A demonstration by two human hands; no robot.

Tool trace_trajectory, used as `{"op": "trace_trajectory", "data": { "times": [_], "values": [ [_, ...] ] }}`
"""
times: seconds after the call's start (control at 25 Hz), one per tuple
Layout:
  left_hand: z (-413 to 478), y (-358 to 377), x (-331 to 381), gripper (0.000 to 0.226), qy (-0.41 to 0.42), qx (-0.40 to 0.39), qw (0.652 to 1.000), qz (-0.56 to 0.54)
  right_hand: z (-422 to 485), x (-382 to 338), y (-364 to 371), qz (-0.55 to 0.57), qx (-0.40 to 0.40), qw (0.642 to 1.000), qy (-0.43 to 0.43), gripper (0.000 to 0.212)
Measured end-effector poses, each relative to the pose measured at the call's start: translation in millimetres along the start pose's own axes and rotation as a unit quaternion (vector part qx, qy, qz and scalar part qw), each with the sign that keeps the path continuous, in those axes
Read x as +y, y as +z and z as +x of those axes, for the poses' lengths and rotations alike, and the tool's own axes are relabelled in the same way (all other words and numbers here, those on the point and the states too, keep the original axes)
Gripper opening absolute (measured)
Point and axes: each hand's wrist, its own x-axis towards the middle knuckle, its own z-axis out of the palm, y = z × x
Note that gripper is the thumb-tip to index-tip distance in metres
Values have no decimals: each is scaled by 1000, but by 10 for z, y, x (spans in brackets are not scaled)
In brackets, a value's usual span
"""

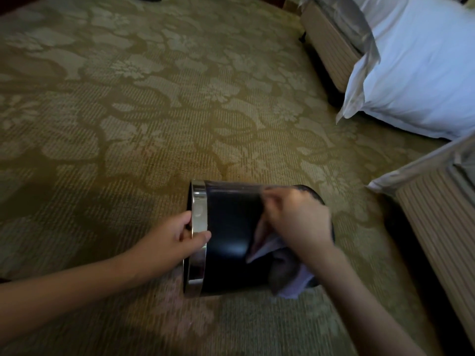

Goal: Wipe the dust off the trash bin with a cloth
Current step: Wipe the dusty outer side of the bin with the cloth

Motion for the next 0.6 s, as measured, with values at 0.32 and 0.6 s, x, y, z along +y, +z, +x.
{"op": "trace_trajectory", "data": {
  "times": [0.32, 0.6],
  "values": [
    [-108, 27, -72, 27, 10, -38, 999, 20, -124, 263, -145, 4, -20, 996, 91, 25],
    [-139, 52, -74, 22, 42, -23, 998, 36, -187, -969, 11, 61, -9, 984, -170, 11]
  ]
}}
